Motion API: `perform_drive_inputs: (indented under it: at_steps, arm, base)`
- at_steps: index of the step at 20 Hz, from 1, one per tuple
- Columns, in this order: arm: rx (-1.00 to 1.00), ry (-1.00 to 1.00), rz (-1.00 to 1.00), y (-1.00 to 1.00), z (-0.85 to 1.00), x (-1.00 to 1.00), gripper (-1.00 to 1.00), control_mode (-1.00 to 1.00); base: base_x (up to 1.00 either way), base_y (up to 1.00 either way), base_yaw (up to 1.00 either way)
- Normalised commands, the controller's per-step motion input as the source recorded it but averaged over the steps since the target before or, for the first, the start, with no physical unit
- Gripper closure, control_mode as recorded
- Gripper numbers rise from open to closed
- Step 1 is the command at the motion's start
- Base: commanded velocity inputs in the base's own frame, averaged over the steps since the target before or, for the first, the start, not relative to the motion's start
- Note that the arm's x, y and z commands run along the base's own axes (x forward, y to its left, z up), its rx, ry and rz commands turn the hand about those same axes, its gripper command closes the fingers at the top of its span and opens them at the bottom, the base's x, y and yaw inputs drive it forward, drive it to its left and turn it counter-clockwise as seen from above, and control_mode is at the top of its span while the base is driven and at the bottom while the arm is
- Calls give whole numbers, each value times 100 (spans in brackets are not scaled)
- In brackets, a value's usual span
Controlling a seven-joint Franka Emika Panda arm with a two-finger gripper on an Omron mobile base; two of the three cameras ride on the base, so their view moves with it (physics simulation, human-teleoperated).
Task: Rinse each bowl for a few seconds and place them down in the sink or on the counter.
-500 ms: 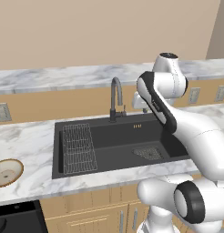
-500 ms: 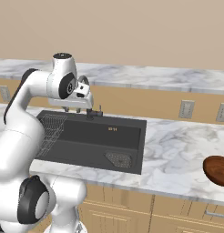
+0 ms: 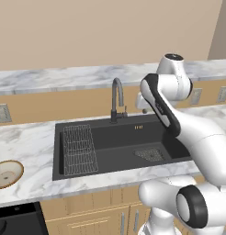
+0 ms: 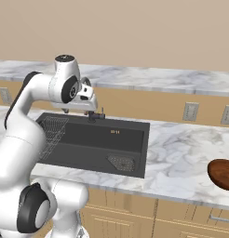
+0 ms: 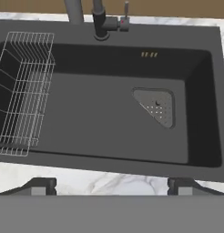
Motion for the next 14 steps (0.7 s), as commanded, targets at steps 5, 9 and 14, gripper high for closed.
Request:
perform_drive_inputs:
  at_steps: [5,9,14]
  arm:
    - [0,-7,0,-8,-10,-1,-100,-100]
    - [0,-6,0,-10,-13,7,-100,-100]
    - [0,-6,0,-7,-15,13,-100,-100]
  base:
    - [0,0,0]
    - [0,0,0]
    - [0,0,0]
